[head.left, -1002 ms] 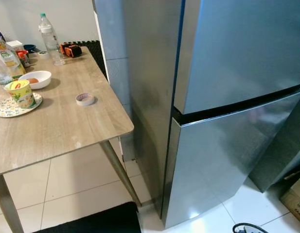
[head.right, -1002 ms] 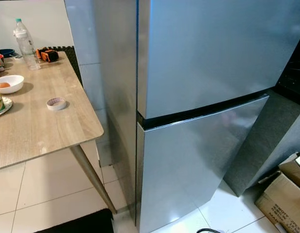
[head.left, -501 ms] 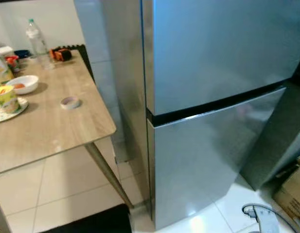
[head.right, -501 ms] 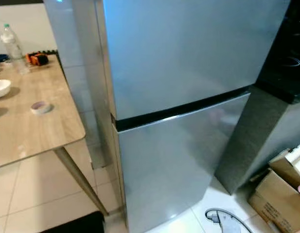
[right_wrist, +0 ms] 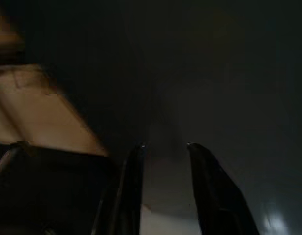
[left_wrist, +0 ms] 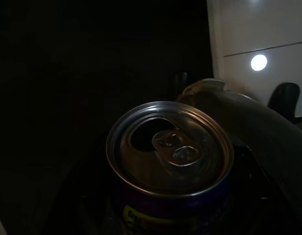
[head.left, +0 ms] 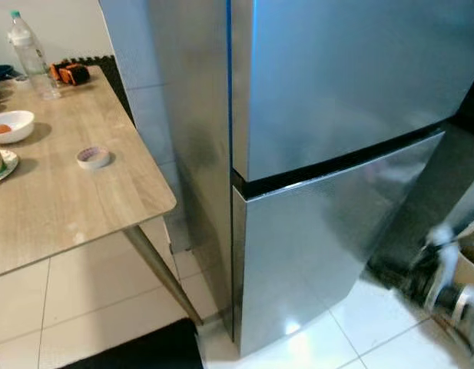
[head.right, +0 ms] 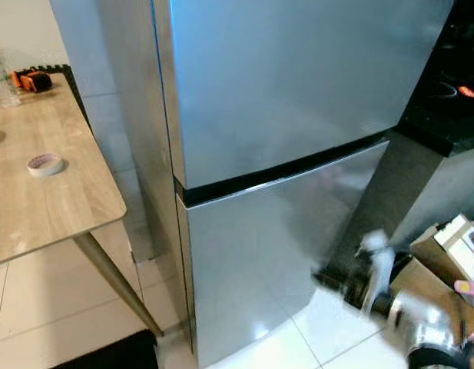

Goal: Restocking fridge

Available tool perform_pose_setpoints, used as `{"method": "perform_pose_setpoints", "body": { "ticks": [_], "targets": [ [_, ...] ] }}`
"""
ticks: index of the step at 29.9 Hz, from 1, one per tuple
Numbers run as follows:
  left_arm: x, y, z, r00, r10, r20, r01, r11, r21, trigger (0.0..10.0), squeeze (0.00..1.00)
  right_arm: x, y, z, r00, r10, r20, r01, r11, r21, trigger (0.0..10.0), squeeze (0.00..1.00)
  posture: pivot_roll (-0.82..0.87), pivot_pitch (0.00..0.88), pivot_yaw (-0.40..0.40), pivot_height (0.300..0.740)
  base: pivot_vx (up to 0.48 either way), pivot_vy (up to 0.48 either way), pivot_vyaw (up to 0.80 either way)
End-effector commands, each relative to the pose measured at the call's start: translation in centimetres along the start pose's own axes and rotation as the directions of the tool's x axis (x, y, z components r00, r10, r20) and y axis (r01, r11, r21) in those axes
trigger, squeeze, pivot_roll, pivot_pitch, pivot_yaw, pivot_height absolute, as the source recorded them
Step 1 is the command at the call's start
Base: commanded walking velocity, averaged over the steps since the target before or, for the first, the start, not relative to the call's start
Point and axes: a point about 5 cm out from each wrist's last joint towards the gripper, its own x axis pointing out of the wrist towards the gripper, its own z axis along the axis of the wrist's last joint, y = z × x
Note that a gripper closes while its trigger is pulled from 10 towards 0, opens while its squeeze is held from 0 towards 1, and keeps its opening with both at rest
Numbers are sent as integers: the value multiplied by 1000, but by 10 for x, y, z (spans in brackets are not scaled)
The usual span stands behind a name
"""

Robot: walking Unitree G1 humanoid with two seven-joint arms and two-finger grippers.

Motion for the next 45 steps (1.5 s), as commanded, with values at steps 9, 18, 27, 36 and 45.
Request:
{"method": "perform_pose_setpoints", "body": {
  "ticks": [9, 18, 27, 36, 45],
  "targets": [
    [-1, 5, -5, 1000, 10, -17, -10, 1000, 1, 10000, 0, 28, 21, 55, 958, 239, 160, -219, 966, -136, 10000, 1000, -106, 28, -15, 740, 0, 0, 0],
    [-1, 5, -5, 1000, 11, -17, -11, 1000, 4, 10000, 0, 62, 40, 98, 931, 365, 28, -324, 856, -403, 10000, 792, -105, 28, -16, 740, 0, 0, 0],
    [-1, 3, -5, 1000, 6, -16, -6, 1000, 4, 10000, 0, 82, 51, 113, 922, 387, -25, -353, 811, -467, 10000, 0, -99, 20, -18, 740, 0, 0, 0],
    [-1, 3, -7, 1000, 3, -22, -3, 1000, 14, 10000, 0, 97, 64, 130, 867, 442, -230, -489, 663, -567, 10000, 0, -109, 30, -12, 740, 0, 0, 0],
    [-1, 1, -4, 1000, -1, -17, 1, 1000, 11, 10000, 0, 112, 74, 140, 830, 408, -382, -557, 549, -624, 10000, 0, -110, 31, -16, 740, 0, 0, 0]
  ]
}}
